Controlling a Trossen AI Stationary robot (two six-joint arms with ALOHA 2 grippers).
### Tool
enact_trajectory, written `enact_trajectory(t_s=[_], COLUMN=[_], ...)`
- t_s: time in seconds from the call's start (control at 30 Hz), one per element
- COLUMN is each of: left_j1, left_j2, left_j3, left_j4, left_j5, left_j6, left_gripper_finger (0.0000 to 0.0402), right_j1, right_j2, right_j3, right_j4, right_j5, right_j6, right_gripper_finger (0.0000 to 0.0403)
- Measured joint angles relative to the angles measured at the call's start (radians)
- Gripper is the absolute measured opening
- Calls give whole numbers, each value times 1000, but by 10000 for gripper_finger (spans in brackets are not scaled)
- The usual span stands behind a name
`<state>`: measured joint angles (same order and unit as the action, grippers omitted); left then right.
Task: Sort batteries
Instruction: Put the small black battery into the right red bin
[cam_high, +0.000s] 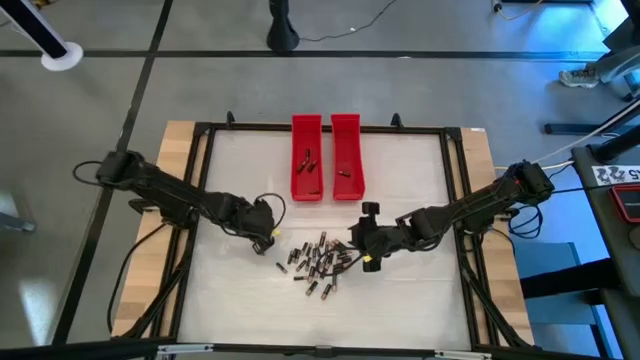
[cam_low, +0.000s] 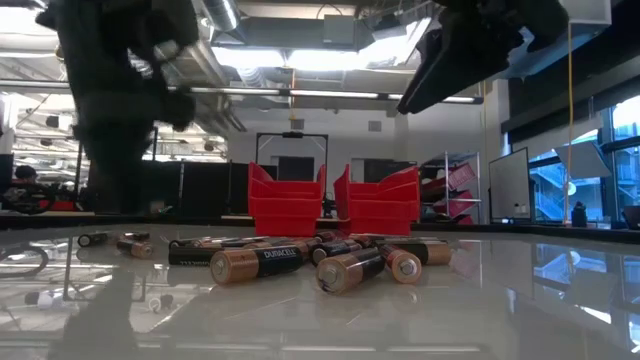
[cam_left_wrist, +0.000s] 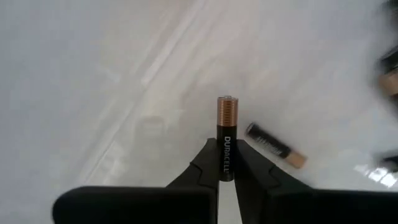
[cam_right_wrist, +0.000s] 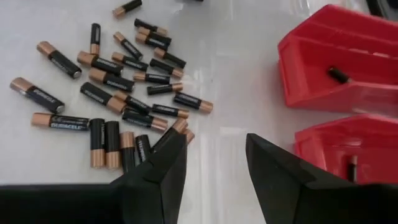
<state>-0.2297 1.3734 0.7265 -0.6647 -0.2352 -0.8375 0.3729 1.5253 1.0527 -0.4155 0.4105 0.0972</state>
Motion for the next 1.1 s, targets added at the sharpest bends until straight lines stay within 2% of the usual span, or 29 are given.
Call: enact_trajectory(t_s=[0.13,0.23,0.4,0.53,0.67,0.87,1.1], left_j1=[-14,-47,-126,-173,-185,-182,-170], left_j2=[-135,-229,-323,-325,-291,-228,-181], left_j3=[-1,-1,2,2,2,2,2], left_j4=[21,115,367,529,651,840,972], left_j5=[-56,-114,-181,-249,-317,-335,-323], left_j6=[3,57,246,426,593,792,874], left_gripper_finger=[15,15,14,14,14,14,14], right_j1=[0,-10,-64,-115,-149,-163,-165], right_j2=[0,0,0,0,0,0,0], right_j3=[-1,-1,-1,-1,-1,-1,-1], right_j4=[67,214,458,667,808,835,845], right_j5=[1,-8,-193,-317,-331,-336,-333], right_j6=[-79,-166,-259,-234,-147,-135,-157], right_gripper_finger=[168,168,168,168,168,168,168])
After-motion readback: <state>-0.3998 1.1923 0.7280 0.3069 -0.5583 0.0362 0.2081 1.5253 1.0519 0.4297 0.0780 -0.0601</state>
